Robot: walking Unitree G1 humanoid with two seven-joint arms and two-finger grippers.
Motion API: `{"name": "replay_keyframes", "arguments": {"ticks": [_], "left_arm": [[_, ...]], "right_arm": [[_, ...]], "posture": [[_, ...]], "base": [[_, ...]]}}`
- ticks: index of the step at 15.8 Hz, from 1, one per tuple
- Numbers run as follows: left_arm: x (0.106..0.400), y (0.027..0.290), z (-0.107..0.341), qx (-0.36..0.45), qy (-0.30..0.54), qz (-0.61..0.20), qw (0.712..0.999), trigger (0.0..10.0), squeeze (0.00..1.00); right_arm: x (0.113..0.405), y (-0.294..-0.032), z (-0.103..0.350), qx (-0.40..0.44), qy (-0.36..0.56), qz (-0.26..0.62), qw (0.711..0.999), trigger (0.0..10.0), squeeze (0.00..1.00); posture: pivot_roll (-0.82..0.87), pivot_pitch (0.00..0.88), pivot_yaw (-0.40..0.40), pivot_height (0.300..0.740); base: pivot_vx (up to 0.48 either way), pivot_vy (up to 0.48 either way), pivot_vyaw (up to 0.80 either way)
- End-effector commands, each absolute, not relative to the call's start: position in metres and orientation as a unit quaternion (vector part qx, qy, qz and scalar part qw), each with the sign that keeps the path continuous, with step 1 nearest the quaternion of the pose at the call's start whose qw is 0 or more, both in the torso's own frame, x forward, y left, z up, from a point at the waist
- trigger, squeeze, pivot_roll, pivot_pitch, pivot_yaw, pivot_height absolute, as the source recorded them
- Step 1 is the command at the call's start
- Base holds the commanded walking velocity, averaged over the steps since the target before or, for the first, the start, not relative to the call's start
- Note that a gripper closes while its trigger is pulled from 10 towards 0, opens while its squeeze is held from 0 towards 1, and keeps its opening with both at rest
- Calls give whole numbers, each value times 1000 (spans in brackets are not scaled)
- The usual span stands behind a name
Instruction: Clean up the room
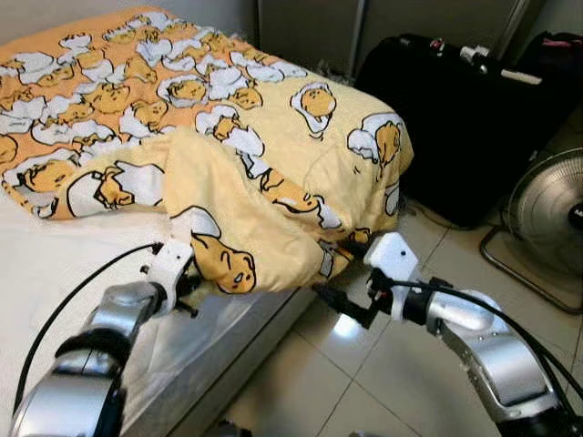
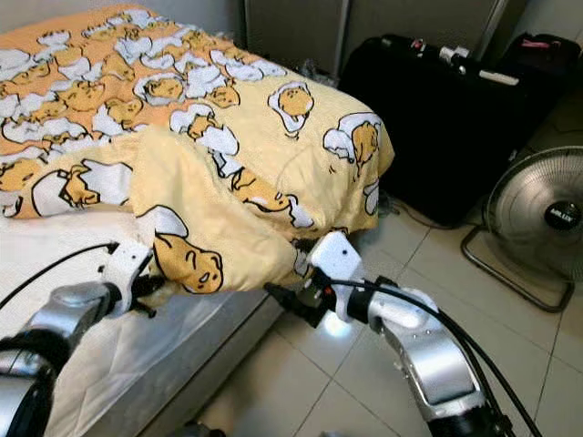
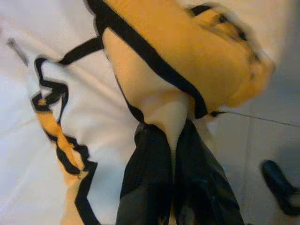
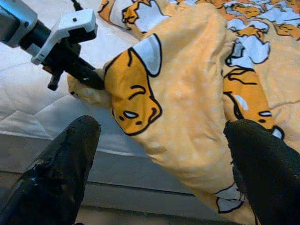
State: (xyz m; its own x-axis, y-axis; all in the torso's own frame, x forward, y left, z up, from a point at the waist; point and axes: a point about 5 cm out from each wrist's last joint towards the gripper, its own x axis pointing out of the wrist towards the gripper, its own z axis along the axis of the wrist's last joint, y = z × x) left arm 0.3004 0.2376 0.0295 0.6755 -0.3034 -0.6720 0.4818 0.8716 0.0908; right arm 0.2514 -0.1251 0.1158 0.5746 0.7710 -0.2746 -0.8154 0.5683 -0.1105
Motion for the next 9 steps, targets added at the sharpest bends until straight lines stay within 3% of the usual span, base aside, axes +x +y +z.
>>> {"name": "replay_keyframes", "arguments": {"ticks": [1,3,6,8,9], "left_arm": [[290,234,31,131,352,-274,885,0,0],[258,223,32,114,382,-349,848,0,0],[189,208,28,61,468,-454,756,0,0],[180,209,24,65,481,-446,752,235,0],[188,210,26,60,472,-405,781,10000,0]], "right_arm": [[251,-123,116,-111,97,462,875,10000,0],[250,-121,113,-114,100,468,871,10000,0],[249,-118,112,-117,106,483,861,10000,0],[248,-117,111,-122,108,491,856,10000,0],[248,-118,111,-124,109,492,855,10000,0]], "posture": [[-55,15,42,740],[-48,13,40,740],[-40,19,17,740],[-42,20,9,740],[-44,17,3,740]], "base": [[0,0,0],[0,0,0],[0,0,0],[0,0,0],[0,0,0]]}}
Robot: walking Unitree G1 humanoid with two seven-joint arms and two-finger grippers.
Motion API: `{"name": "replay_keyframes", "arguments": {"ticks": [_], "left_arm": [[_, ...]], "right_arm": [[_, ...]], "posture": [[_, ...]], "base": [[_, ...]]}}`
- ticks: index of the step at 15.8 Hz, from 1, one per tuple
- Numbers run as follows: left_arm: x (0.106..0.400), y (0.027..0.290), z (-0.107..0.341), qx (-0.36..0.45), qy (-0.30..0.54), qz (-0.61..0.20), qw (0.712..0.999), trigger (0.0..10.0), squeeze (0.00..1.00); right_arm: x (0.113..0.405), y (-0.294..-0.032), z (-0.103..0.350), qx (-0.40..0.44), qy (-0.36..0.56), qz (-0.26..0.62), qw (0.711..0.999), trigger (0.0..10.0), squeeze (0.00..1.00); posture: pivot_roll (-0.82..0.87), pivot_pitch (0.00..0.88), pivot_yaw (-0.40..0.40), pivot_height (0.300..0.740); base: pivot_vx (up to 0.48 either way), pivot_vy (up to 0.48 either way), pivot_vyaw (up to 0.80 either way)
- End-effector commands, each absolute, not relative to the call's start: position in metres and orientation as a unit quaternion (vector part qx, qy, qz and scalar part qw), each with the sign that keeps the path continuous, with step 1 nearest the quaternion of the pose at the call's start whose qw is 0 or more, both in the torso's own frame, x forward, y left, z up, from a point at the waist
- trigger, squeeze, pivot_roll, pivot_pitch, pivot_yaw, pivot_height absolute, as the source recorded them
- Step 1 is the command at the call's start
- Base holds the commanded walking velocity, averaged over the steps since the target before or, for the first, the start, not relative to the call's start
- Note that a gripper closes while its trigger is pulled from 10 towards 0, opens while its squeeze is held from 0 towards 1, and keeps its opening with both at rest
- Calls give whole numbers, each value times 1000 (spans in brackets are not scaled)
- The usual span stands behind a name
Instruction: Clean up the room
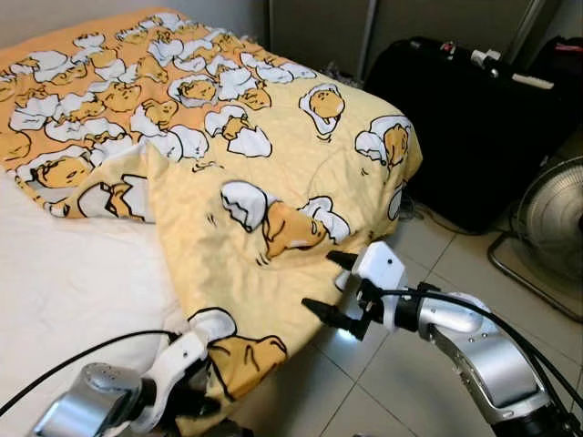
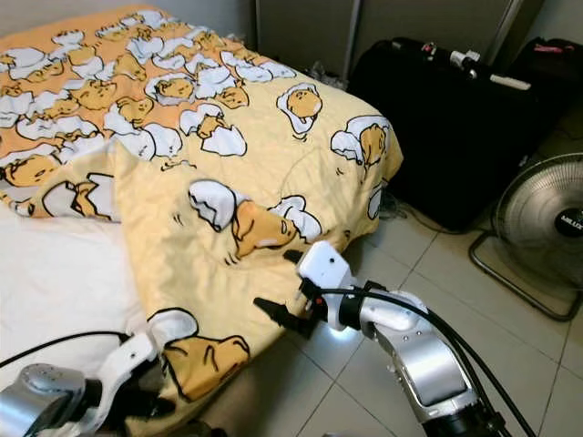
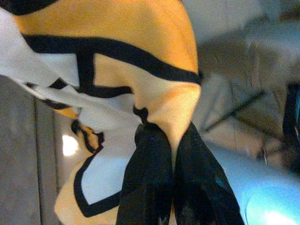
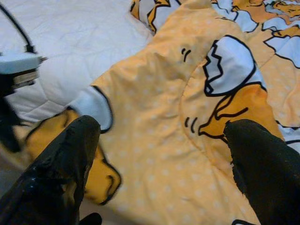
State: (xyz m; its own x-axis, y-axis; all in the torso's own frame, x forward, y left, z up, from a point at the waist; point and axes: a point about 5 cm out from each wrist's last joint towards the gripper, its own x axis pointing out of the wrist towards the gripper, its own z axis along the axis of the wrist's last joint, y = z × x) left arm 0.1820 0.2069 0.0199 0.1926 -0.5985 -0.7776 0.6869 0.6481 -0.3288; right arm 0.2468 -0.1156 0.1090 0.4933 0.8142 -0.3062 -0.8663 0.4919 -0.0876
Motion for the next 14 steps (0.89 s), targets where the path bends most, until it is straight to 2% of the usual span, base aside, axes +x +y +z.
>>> {"name": "replay_keyframes", "arguments": {"ticks": [1,8,10,11,12,13,14], "left_arm": [[198,210,35,62,447,-383,806,10000,1000],[207,195,64,42,409,-417,811,10000,1000],[232,200,71,46,362,-362,858,10000,1000],[239,203,71,53,353,-342,869,10000,1000],[259,210,72,56,326,-278,902,10000,1000],[287,220,73,27,290,-185,939,10000,1000],[301,222,72,17,274,-148,950,10000,1000]], "right_arm": [[248,-118,111,-124,109,493,854,10000,0],[247,-119,109,-126,113,497,851,10000,0],[247,-117,107,-122,112,496,852,10000,0],[248,-116,107,-122,112,494,853,10000,0],[248,-116,106,-118,111,491,856,10000,0],[248,-114,106,-111,110,486,860,10000,0],[248,-113,107,-109,109,485,861,10000,0]], "posture": [[-45,16,1,740],[-38,0,8,740],[-34,0,7,740],[-34,0,7,740],[-34,1,5,740],[-43,3,5,740],[-49,6,5,740]], "base": [[0,0,0],[0,0,0],[0,0,0],[0,0,0],[0,0,0],[0,0,0],[0,0,0]]}}
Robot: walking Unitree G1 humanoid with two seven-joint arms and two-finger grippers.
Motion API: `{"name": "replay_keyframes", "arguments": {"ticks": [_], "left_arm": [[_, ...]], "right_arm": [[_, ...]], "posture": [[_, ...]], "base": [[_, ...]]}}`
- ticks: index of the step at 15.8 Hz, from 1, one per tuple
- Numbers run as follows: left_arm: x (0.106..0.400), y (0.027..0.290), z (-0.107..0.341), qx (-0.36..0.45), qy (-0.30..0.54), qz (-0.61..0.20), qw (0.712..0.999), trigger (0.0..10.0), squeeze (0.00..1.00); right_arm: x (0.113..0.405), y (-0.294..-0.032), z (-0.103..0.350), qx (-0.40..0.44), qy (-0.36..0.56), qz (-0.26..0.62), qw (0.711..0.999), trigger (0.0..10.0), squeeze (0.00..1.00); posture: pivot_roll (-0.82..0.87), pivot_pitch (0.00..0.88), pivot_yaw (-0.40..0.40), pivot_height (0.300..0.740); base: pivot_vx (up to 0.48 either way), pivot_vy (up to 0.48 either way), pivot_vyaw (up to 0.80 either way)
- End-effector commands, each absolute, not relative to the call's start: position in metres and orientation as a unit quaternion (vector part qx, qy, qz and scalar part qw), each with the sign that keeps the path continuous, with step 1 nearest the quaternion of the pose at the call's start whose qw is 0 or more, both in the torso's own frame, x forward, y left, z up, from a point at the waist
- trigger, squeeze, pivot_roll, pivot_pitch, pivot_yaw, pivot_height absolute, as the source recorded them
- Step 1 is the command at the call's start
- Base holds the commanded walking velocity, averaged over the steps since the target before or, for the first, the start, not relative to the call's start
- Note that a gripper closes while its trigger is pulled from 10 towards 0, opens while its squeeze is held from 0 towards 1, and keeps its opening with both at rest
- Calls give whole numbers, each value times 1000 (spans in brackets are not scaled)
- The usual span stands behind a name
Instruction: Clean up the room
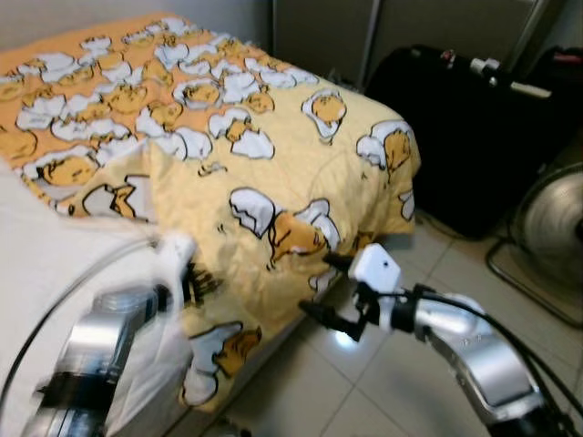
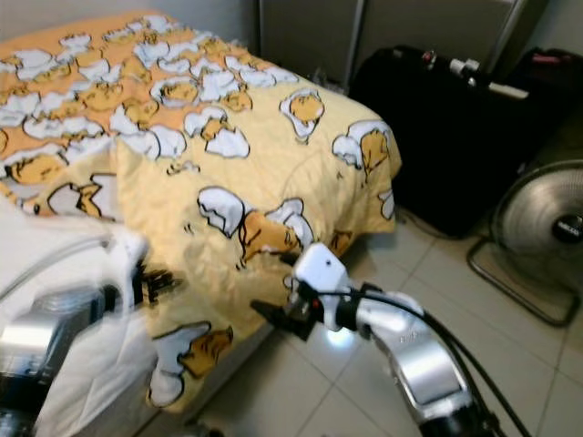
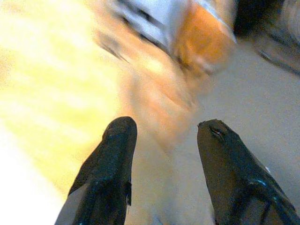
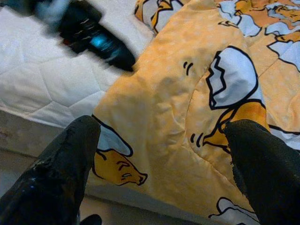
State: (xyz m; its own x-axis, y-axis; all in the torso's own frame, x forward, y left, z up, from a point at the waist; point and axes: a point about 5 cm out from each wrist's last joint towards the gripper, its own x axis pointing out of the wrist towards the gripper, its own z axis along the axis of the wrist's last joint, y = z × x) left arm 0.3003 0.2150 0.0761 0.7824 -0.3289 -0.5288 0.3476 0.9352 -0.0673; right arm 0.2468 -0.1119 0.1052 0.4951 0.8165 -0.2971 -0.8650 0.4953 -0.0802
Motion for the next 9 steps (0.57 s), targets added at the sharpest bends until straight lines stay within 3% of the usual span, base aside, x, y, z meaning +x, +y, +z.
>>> {"name": "replay_keyframes", "arguments": {"ticks": [1,5,6,7,9], "left_arm": [[305,223,70,19,269,-140,953,10000,1000],[323,245,58,57,268,-17,962,10000,969],[324,248,56,26,264,3,964,10000,82],[325,247,54,7,263,7,965,10000,0],[327,243,50,-9,254,11,967,10000,0]], "right_arm": [[248,-113,107,-109,109,484,861,10000,0],[251,-111,110,-107,100,465,873,10000,0],[250,-111,110,-106,100,462,875,10000,0],[249,-111,111,-105,100,461,876,10000,0],[246,-112,111,-103,102,458,877,10000,0]], "posture": [[-49,6,5,740],[-82,30,15,740],[-83,32,16,740],[-91,47,18,740],[-106,74,18,740]], "base": [[0,0,0],[0,0,0],[0,0,0],[0,0,0],[0,0,0]]}}
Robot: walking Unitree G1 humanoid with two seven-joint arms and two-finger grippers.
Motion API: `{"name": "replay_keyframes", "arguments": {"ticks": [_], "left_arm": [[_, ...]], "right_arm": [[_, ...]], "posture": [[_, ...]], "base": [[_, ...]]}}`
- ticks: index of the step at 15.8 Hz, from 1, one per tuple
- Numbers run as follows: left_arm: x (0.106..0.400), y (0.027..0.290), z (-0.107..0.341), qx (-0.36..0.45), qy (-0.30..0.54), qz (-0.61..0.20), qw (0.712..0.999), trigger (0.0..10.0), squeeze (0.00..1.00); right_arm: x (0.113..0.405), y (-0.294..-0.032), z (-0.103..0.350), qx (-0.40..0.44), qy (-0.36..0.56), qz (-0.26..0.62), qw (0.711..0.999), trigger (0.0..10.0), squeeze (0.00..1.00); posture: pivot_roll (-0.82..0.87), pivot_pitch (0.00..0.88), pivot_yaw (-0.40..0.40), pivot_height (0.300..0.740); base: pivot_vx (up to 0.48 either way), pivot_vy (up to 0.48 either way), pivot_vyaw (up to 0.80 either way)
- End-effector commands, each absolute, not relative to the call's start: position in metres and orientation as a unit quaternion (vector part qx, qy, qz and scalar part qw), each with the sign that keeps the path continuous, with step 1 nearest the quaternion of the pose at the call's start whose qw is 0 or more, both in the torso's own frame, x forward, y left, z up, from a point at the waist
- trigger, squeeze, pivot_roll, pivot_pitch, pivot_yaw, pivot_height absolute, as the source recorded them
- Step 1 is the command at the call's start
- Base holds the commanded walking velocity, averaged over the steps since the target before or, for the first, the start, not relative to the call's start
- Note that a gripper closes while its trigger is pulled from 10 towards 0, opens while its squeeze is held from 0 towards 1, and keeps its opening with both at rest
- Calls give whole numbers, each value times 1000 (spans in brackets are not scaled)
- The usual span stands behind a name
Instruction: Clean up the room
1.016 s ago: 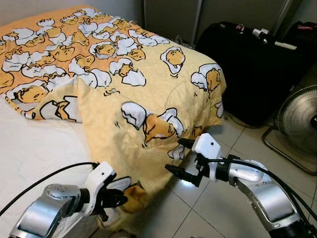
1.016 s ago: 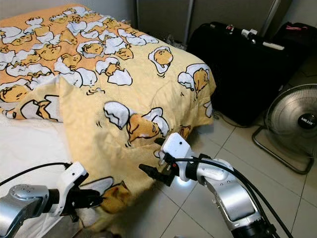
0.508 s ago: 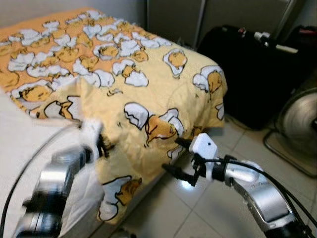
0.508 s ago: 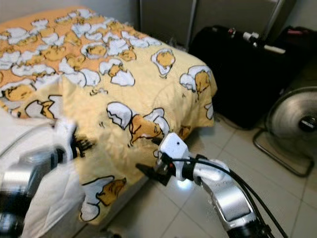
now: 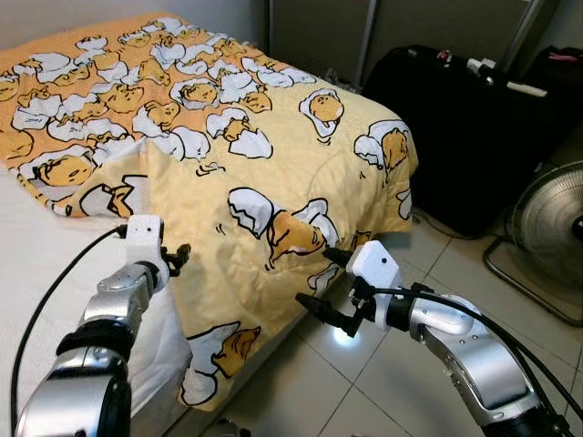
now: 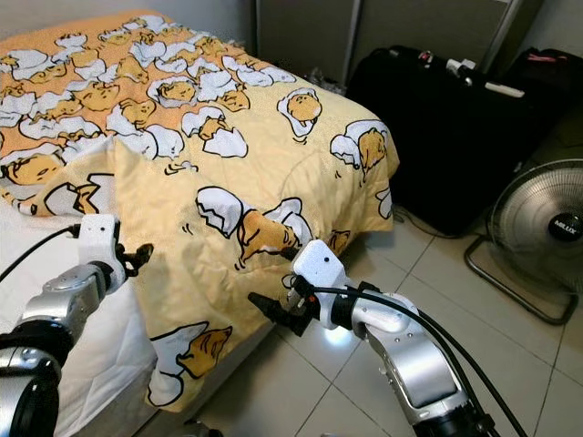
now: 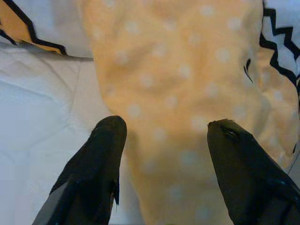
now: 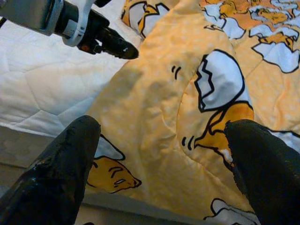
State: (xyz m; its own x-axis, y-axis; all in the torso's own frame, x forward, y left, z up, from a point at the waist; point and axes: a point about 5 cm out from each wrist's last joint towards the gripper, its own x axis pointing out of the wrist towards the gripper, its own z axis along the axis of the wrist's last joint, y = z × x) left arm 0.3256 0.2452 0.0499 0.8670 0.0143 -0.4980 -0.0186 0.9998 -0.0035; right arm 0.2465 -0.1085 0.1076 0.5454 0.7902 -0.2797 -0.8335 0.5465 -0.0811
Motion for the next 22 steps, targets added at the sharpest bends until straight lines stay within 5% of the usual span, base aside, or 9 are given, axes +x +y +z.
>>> {"name": "replay_keyframes", "arguments": {"ticks": [1,8,9,11,22], "left_arm": [[326,240,45,-11,263,7,965,10000,0],[316,249,31,1,309,49,950,10000,0],[317,248,32,-6,309,45,950,4941,0],[318,248,33,-10,306,47,951,353,0],[318,248,34,-13,304,41,952,0,0]], "right_arm": [[245,-112,111,-100,103,456,878,10000,0],[232,-114,119,-97,108,451,881,10000,0],[232,-115,119,-98,111,448,882,10000,0],[233,-116,119,-98,112,446,883,10000,0],[236,-116,125,-83,106,463,876,10000,0]], "posture": [[-112,84,17,740],[-144,166,25,740],[-144,165,25,740],[-142,157,23,740],[-135,140,13,740]], "base": [[0,0,0],[0,0,0],[0,0,0],[0,0,0],[0,0,0]]}}
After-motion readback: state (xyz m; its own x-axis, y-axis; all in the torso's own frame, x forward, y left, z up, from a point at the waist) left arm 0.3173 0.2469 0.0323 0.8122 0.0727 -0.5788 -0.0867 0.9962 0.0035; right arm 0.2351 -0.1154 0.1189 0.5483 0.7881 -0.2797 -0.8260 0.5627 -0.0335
